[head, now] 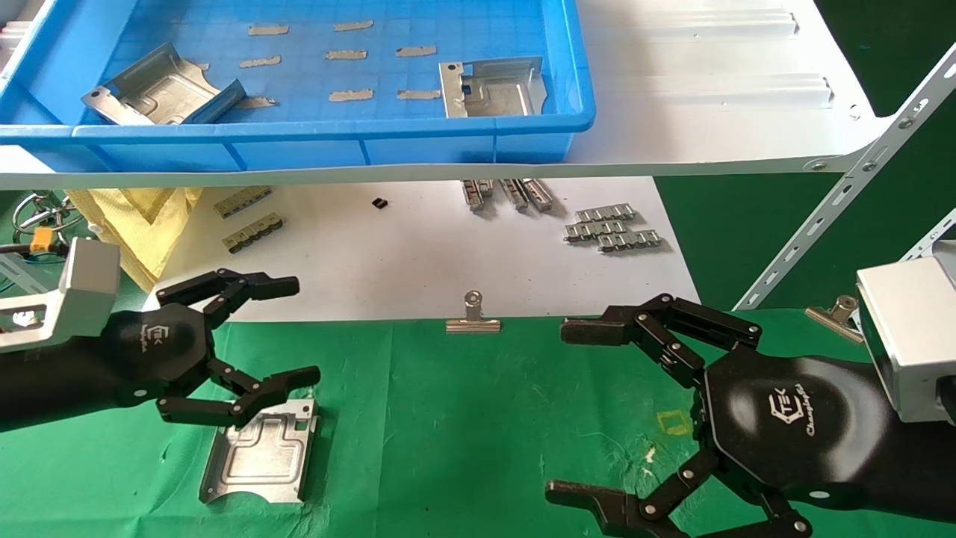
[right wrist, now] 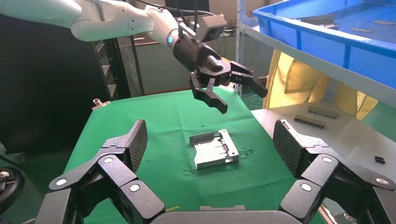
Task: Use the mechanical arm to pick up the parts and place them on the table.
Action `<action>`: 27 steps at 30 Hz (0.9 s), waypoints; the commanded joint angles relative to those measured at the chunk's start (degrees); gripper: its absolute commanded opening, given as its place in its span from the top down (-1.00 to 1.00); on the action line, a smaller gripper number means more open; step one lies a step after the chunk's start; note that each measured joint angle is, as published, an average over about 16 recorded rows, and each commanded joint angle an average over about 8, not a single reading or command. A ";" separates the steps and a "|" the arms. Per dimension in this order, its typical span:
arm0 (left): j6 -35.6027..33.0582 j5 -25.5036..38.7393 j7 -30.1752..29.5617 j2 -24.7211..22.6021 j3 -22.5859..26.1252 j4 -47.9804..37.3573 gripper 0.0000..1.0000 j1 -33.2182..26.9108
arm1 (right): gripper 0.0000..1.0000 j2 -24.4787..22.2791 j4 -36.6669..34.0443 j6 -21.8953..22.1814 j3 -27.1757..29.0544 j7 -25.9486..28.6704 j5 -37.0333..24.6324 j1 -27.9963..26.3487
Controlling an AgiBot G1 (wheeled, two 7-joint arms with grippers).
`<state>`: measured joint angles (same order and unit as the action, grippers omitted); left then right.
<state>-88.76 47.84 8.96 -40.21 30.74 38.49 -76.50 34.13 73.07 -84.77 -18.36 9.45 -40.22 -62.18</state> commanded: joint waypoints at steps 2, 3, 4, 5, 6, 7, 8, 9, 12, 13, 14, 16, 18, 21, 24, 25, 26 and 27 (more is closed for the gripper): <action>0.28 -0.55 -1.81 0.48 -1.35 3.23 -1.00 1.37 | -1.00 0.00 0.00 0.00 -0.01 0.00 0.00 0.00; 0.38 -0.74 -2.43 0.64 -1.82 4.33 -1.00 1.84 | -1.00 0.00 0.00 0.00 -0.01 0.00 0.00 0.00; 0.47 -0.93 -3.05 0.80 -2.28 5.43 -1.00 2.31 | -1.00 0.00 0.00 0.00 -0.01 0.00 0.01 0.00; 0.57 -1.11 -3.66 0.96 -2.73 6.52 -1.00 2.77 | -1.00 0.00 0.00 0.00 -0.01 -0.01 0.01 0.00; 0.66 -1.29 -4.25 1.12 -3.18 7.57 -1.00 3.22 | -1.00 0.00 0.00 0.00 -0.01 -0.01 0.01 0.00; 0.76 -1.48 -4.87 1.28 -3.64 8.67 -1.00 3.69 | -1.00 -0.01 0.00 0.01 -0.01 -0.01 0.01 0.00; 0.85 -1.66 -5.46 1.44 -4.08 9.73 -1.00 4.14 | -1.00 -0.01 0.00 0.01 -0.02 -0.01 0.01 0.00; 0.95 -1.85 -6.08 1.60 -4.54 10.82 -1.00 4.61 | -1.00 -0.01 0.00 0.01 -0.02 -0.01 0.01 0.00; 1.23 -2.40 -7.91 2.08 -5.90 14.08 -1.00 5.99 | -1.00 -0.01 0.00 0.01 -0.02 -0.01 0.01 -0.01; 1.33 -2.59 -8.52 2.25 -6.37 15.18 -1.00 6.46 | -1.00 -0.01 0.00 0.01 -0.02 -0.01 0.02 -0.01; 1.42 -2.78 -9.15 2.41 -6.83 16.28 -1.00 6.93 | -1.00 -0.01 0.00 0.01 -0.03 -0.01 0.02 -0.01; 1.61 -3.15 -10.36 2.73 -7.73 18.44 -1.00 7.85 | -1.00 -0.01 0.00 0.01 -0.03 -0.01 0.02 -0.01; 1.80 -3.51 -11.55 3.04 -8.62 20.56 -1.00 8.75 | -1.00 -0.01 0.00 0.01 -0.03 -0.02 0.02 -0.01; 2.08 -4.06 -13.38 3.53 -9.99 23.82 -1.00 10.14 | -1.00 -0.01 0.00 0.02 -0.04 -0.02 0.02 -0.01; 2.37 -4.62 -15.21 4.01 -11.36 27.08 -1.00 11.52 | -1.00 -0.02 0.00 0.02 -0.04 -0.02 0.03 -0.01; 2.46 -4.81 -15.82 4.17 -11.82 28.17 -1.00 11.99 | -1.00 -0.02 0.00 0.02 -0.04 -0.02 0.03 -0.01; 2.56 -4.99 -16.44 4.33 -12.28 29.27 -1.00 12.46 | -1.00 -0.02 0.00 0.02 -0.05 -0.02 0.03 -0.01; 2.65 -5.18 -17.05 4.49 -12.73 30.36 -1.00 12.92 | -1.00 -0.02 0.00 0.02 -0.05 -0.02 0.03 -0.01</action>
<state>-86.15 42.72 -7.93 -35.77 18.13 68.56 -63.70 34.11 73.07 -84.75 -18.40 9.43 -40.19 -62.19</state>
